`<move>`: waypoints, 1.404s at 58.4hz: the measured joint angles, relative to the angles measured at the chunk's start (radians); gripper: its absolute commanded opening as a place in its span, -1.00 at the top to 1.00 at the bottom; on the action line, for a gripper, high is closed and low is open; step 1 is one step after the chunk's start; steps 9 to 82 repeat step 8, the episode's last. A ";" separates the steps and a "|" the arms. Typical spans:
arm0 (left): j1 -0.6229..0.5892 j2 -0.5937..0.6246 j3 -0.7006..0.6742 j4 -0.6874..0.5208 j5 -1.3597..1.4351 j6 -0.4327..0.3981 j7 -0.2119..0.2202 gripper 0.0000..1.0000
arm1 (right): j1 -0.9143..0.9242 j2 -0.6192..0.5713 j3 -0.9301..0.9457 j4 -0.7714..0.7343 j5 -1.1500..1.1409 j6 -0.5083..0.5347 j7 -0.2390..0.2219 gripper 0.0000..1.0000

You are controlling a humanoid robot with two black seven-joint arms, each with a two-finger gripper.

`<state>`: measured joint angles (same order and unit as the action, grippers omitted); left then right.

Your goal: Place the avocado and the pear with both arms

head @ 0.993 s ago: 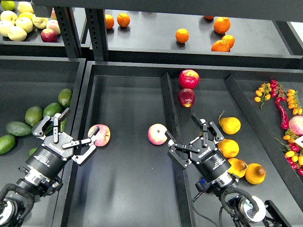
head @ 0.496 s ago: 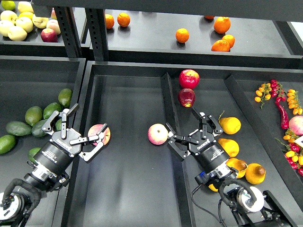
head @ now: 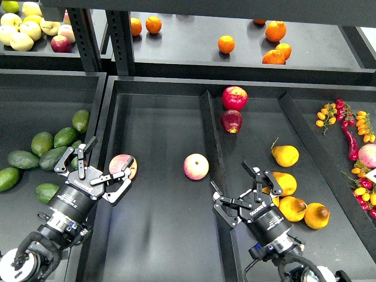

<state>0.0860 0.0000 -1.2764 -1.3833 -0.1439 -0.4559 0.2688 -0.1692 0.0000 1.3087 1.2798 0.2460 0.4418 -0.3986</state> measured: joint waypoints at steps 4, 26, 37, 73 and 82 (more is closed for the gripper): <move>0.000 0.000 0.023 0.001 0.000 0.000 -0.003 -0.99 | -0.012 0.000 0.010 0.005 0.000 0.008 0.000 -0.99; 0.000 0.000 0.037 0.001 0.000 -0.001 -0.004 -0.99 | -0.024 0.000 0.015 0.009 -0.001 0.011 0.000 -0.99; 0.000 0.000 0.037 0.001 0.000 -0.001 -0.004 -0.99 | -0.024 0.000 0.015 0.009 -0.001 0.011 0.000 -0.99; 0.000 0.000 0.037 0.001 0.000 -0.001 -0.004 -0.99 | -0.024 0.000 0.015 0.009 -0.001 0.011 0.000 -0.99; 0.000 0.000 0.037 0.001 0.000 -0.001 -0.004 -0.99 | -0.024 0.000 0.015 0.009 -0.001 0.011 0.000 -0.99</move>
